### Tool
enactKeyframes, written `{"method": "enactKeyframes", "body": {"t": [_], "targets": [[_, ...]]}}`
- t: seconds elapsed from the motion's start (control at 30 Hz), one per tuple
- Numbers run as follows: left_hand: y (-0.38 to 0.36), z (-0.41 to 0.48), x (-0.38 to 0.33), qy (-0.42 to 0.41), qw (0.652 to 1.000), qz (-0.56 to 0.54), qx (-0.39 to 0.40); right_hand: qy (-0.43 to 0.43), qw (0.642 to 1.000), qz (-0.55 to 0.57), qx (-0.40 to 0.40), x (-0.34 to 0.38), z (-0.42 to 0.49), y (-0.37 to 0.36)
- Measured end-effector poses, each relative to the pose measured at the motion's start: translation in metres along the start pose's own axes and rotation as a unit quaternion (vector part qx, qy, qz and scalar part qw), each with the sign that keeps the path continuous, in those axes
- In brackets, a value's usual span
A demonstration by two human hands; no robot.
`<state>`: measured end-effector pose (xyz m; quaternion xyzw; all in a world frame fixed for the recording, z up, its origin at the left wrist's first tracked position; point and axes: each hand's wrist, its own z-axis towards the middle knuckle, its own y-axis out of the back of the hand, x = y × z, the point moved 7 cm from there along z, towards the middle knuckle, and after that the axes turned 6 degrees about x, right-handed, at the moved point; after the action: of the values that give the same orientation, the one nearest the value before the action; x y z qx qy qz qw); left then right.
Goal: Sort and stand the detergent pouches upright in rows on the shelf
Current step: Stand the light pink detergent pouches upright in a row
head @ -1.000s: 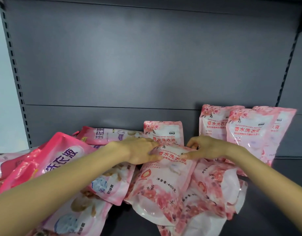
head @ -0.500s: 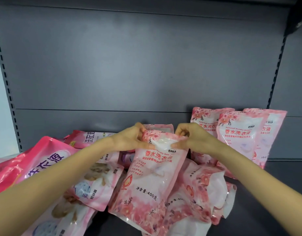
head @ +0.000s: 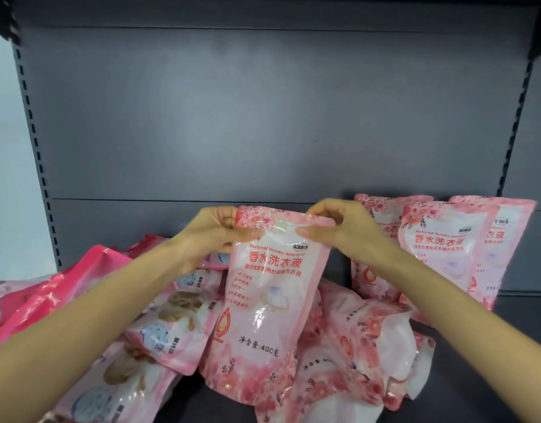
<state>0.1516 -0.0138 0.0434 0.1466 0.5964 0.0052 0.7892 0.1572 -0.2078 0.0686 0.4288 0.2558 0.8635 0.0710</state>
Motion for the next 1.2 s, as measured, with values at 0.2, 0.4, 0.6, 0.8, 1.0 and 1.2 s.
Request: {"method": "enactKeyframes", "body": {"t": [0.2,0.4,0.6,0.8,1.0,1.2], "targets": [[-0.004,-0.004,-0.016,-0.039,0.998,-0.042,-0.025,-0.033,0.991,0.130,0.005,0.000,-0.013,0.004],[-0.013,0.000,-0.039,-0.058,0.993,-0.087,-0.059,-0.072,0.969,0.234,-0.003,-0.009,-0.023,0.010],[-0.022,0.006,-0.068,-0.092,0.980,-0.160,-0.075,-0.076,0.955,0.286,-0.002,-0.019,-0.030,0.021],[-0.033,0.014,-0.078,-0.104,0.973,-0.184,-0.088,-0.054,0.944,0.324,-0.006,-0.021,-0.027,0.032],[-0.052,0.026,-0.074,-0.091,0.973,-0.198,-0.073,-0.040,0.935,0.341,-0.083,-0.029,-0.023,0.049],[-0.063,0.036,-0.077,-0.096,0.977,-0.178,-0.069,-0.034,0.935,0.323,-0.141,-0.029,-0.023,0.077]]}}
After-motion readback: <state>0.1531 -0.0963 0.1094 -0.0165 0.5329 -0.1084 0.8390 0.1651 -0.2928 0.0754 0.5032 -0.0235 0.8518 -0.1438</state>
